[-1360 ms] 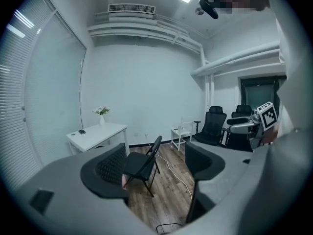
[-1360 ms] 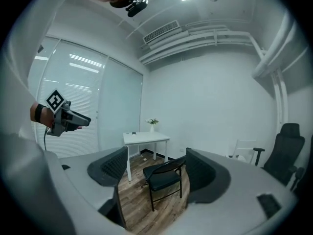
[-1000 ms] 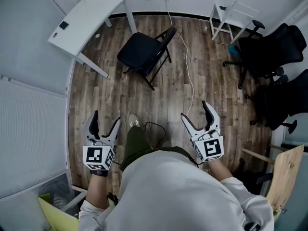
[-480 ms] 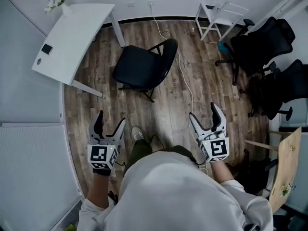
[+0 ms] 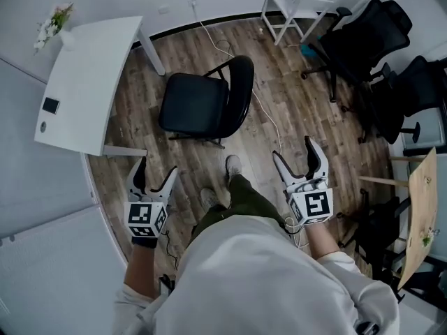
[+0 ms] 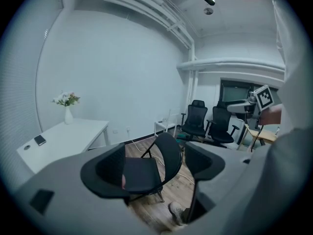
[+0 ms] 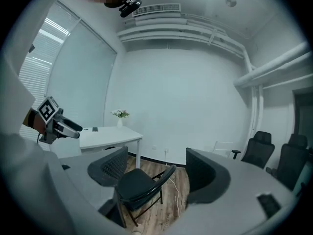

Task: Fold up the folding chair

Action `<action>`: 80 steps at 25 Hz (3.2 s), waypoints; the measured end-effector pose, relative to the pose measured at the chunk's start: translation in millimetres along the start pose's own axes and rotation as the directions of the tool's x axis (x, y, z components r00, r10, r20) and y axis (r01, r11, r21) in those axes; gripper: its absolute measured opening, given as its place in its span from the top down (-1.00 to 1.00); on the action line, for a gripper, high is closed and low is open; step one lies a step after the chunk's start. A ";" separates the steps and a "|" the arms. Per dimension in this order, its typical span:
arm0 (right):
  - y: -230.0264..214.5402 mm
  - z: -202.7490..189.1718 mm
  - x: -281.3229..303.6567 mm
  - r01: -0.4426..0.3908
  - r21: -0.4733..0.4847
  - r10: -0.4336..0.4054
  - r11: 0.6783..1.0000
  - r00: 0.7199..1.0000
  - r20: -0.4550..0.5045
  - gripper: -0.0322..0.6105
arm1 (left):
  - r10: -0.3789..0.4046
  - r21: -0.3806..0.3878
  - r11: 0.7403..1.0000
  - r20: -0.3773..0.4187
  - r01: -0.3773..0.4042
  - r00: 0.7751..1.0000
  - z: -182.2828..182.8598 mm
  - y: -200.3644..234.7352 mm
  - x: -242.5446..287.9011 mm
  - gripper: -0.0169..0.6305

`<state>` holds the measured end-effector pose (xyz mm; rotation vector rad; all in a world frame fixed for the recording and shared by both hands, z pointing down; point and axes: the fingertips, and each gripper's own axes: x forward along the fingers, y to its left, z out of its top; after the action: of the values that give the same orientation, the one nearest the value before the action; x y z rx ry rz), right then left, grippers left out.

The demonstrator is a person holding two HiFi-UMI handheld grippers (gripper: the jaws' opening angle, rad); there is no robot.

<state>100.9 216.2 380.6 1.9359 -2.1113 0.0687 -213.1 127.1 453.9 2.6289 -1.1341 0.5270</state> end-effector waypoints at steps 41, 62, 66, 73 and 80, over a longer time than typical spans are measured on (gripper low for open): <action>-113.1 -174.9 401.5 0.234 0.238 -0.105 0.943 0.885 -0.454 -0.26 | -0.240 -0.287 0.955 -0.586 0.079 0.774 -232.3 259.7 379.2 -0.28; -126.3 -295.0 499.5 0.318 0.378 0.034 0.870 0.726 -0.687 -0.26 | -0.505 -0.550 0.826 -0.629 0.121 0.591 -453.2 320.0 527.8 -0.29; -126.8 -307.1 509.9 0.320 0.408 0.084 0.855 0.691 -0.718 -0.18 | -0.607 -0.642 0.750 -0.567 0.163 0.557 -475.9 318.9 543.0 -0.29; -127.1 -322.4 512.6 0.324 0.509 0.202 0.797 0.651 -0.731 0.25 | -0.769 -0.812 0.546 -0.389 0.206 0.507 -493.5 301.3 556.8 -0.29; -125.2 -320.1 510.9 0.305 0.559 0.260 0.771 0.650 -0.714 0.45 | -0.793 -0.836 0.521 -0.399 0.175 0.460 -493.2 294.7 550.8 -0.28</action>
<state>244.3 -222.4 788.4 1.7105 -1.5156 1.5260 -194.8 -260.8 1148.7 1.5813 -0.0783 0.7470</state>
